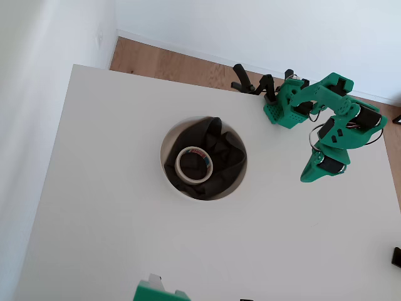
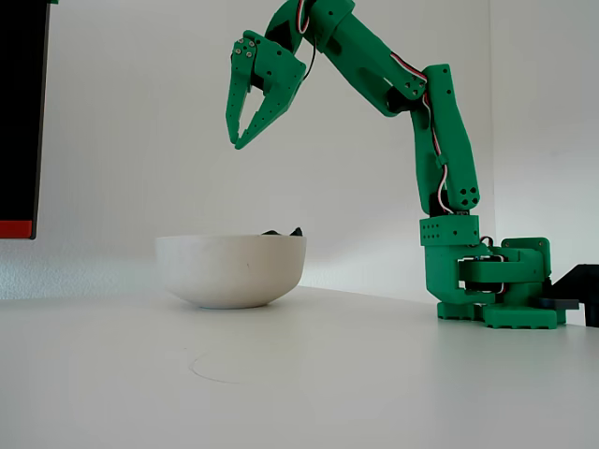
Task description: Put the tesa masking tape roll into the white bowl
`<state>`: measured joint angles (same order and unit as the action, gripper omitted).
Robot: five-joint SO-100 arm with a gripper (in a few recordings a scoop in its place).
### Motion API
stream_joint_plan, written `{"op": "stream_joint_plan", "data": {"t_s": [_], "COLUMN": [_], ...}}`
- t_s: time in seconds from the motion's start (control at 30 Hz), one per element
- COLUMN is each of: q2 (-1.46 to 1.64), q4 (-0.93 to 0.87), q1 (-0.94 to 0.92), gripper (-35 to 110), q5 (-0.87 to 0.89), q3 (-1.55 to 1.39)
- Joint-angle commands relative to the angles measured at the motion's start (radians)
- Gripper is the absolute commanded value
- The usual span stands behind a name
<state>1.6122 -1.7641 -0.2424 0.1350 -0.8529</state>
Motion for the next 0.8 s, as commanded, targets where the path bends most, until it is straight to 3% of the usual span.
{"op": "stream_joint_plan", "data": {"t_s": [0.0, 0.17, 0.3, 0.57, 0.77], "q2": [0.318, 0.597, 0.833, 1.152, 1.272], "q4": [0.023, 0.061, 0.198, 0.495, 0.578], "q1": [0.158, 0.368, 0.405, 0.189, 0.107], "gripper": [-8, -8, -8, -8, -8], "q5": [0.014, 0.064, 0.055, -0.043, -0.077], "q3": [-0.273, -0.603, -0.976, -1.5, -1.687]}}
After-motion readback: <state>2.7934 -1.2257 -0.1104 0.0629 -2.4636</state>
